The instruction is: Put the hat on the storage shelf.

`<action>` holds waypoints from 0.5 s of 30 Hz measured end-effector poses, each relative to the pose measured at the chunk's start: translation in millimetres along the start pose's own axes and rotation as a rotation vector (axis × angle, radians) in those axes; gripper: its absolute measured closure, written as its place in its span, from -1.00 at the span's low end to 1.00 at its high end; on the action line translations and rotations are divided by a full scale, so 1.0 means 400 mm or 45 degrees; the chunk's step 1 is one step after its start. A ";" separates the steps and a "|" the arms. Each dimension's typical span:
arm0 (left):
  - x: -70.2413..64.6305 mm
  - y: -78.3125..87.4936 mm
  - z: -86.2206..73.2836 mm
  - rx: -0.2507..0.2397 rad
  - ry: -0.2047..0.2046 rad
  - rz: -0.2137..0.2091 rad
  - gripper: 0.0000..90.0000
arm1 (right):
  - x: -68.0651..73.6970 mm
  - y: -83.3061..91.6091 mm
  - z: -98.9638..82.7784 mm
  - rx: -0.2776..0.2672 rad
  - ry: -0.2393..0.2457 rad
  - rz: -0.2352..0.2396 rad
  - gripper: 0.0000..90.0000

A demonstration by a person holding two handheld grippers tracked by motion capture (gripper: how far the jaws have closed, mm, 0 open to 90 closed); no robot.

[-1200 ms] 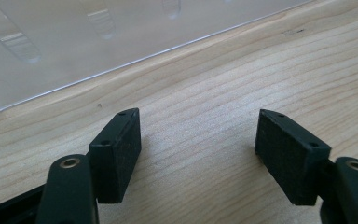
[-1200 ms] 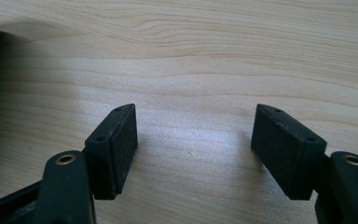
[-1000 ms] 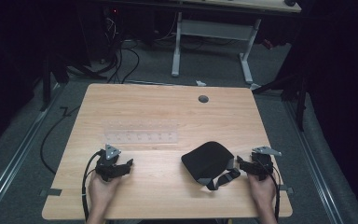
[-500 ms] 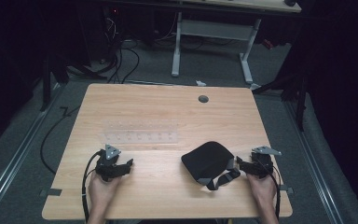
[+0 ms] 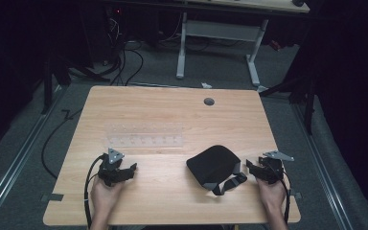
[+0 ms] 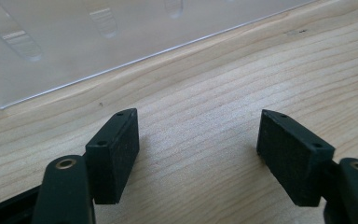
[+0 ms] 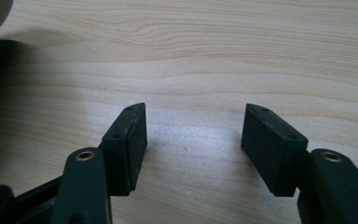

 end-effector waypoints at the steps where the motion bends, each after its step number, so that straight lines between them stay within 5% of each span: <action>1: 0.000 0.000 0.000 0.001 -0.003 0.000 -0.33 | 0.000 0.005 0.002 -0.014 0.000 0.006 -0.06; 15: 0.001 0.000 0.000 0.001 -0.003 0.001 -0.34 | 0.014 0.075 0.013 -0.126 -0.055 0.119 0.03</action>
Point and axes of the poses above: each handheld gripper's, and its own axes: y roughly backward along the jaws, z roughly out of its top, x roughly to its left, the point moved 7 cm from there along -y, roughly forward along the jaws, and after that the axes turned 4 degrees about -y, right-handed, at the moved point
